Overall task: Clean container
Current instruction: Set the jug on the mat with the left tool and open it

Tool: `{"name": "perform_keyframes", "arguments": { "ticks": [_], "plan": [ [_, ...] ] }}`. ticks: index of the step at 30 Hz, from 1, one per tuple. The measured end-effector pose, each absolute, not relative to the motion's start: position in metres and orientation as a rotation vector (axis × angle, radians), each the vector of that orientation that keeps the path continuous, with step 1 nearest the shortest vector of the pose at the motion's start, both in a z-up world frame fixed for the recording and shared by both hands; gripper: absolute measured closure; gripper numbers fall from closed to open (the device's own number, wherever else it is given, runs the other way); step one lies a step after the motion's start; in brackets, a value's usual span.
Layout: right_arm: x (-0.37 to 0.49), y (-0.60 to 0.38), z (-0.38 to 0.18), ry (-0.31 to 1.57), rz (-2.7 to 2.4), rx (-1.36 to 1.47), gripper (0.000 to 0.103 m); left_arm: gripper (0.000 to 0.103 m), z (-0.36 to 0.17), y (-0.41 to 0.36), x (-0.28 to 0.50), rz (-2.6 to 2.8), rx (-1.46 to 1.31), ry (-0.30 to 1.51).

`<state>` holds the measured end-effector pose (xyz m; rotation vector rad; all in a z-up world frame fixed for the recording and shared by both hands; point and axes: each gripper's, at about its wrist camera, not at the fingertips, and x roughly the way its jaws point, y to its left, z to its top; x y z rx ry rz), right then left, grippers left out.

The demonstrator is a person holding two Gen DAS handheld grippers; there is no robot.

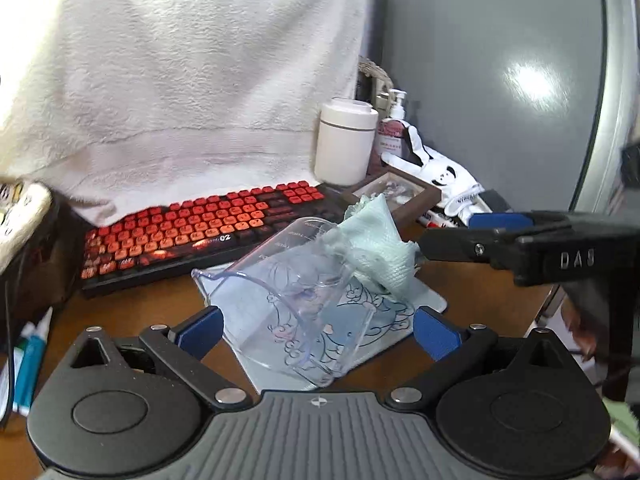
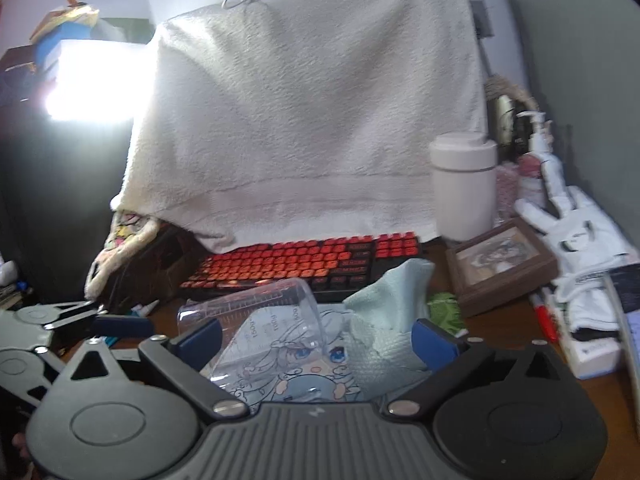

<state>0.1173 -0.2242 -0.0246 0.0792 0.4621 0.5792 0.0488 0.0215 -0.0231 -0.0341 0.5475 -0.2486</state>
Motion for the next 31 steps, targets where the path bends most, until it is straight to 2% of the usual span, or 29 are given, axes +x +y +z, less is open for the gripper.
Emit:
{"name": "perform_keyframes", "arguments": {
  "ticks": [5, 18, 31],
  "plan": [
    [0.097, -0.226, -0.015, 0.450, 0.535, 0.067, 0.000, 0.001, -0.015, 0.016, 0.037, -0.118, -0.005, 0.529],
    [0.079, -0.219, -0.010, 0.586, 0.525, 0.098, 0.000, 0.001, -0.007, 0.015, 0.020, 0.005, -0.032, 0.533],
    [0.069, -0.221, -0.004, 0.572, 0.541, 0.111, 0.000, 0.001, 0.000, 0.011, 0.011, 0.015, -0.019, 0.516]
  ]
}}
